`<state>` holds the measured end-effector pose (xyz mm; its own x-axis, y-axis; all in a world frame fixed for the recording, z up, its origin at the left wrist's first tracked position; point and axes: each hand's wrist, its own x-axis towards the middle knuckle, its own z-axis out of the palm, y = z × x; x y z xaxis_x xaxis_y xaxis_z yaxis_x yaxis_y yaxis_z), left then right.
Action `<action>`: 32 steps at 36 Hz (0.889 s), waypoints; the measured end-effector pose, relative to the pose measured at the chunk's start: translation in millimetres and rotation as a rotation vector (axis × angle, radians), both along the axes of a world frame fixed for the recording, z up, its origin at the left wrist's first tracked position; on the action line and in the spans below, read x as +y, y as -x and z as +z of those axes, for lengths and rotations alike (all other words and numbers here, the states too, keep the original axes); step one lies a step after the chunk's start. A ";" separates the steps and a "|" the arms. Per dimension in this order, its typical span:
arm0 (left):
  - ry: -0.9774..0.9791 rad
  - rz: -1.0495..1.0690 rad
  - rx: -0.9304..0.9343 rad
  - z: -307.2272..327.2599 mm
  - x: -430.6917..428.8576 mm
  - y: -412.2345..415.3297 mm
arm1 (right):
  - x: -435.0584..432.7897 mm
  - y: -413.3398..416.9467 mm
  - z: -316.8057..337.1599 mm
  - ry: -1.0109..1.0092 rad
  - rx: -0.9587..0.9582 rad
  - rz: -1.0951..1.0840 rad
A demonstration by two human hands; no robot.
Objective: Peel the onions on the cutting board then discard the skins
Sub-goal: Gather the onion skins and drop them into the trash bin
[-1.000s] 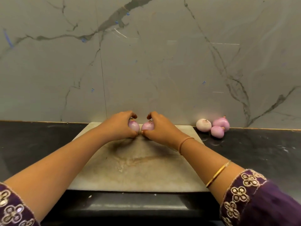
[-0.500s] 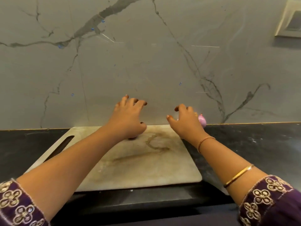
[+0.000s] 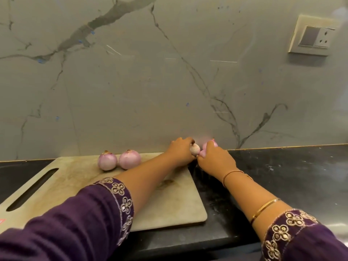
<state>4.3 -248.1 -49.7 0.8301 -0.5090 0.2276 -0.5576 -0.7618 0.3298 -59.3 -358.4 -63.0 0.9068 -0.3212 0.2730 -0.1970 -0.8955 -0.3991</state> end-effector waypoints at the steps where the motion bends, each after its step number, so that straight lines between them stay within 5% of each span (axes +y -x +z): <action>1: 0.011 0.008 0.000 -1.6 -2.4 -2.3 | -0.9 -0.8 -0.4 0.001 -0.005 0.008; 18: 0.238 0.088 -0.134 13.5 59.0 34.6 | 22.6 13.8 20.0 -0.141 -0.244 0.189; 26: 0.167 0.244 -0.173 24.0 183.8 91.8 | 100.6 29.9 34.3 -0.202 -0.066 0.551; 32: 0.156 0.310 -0.120 7.4 234.2 83.8 | 147.5 28.9 26.4 -0.132 -0.035 0.632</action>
<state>-79.5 -13.9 -42.3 0.9023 -0.1890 0.3875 -0.3498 -0.8465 0.4015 -88.2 -211.0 -36.6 0.9234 0.2393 0.3002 0.3674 -0.7776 -0.5102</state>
